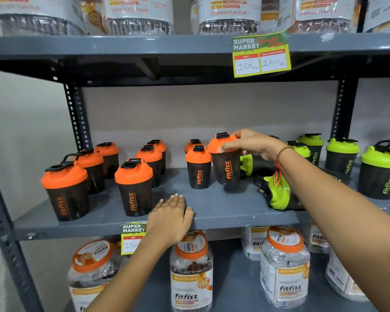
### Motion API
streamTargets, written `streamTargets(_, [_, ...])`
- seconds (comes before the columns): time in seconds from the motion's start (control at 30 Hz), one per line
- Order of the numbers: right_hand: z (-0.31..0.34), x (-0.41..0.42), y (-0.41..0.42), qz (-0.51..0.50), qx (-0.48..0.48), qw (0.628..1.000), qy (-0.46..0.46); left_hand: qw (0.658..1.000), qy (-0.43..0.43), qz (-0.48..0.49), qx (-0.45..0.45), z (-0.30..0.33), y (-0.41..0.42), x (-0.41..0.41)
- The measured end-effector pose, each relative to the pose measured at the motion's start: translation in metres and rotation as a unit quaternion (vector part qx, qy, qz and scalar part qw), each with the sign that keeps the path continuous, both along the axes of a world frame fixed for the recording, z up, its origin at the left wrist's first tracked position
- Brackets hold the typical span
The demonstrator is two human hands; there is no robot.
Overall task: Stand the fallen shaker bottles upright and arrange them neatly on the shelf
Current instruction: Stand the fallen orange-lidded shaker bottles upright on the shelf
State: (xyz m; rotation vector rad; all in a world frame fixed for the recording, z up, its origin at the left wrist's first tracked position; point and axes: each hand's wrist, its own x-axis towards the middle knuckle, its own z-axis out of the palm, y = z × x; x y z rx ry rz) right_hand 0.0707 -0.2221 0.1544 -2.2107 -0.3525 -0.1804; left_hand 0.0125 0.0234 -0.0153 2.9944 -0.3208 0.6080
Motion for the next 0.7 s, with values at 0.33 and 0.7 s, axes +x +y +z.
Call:
streamTargets(0.33, [-0.045, -0.018, 0.040, 0.071, 0.086, 0.993, 0.031, 1.000, 0.009, 0.001, -0.006, 0.001, -0.001, -0.002])
streamTargets(0.7, [-0.065, -0.013, 0.048, 0.070, 0.093, 0.992, 0.036, 1.000, 0.007, 0.006, -0.016, 0.002, -0.002, -0.005])
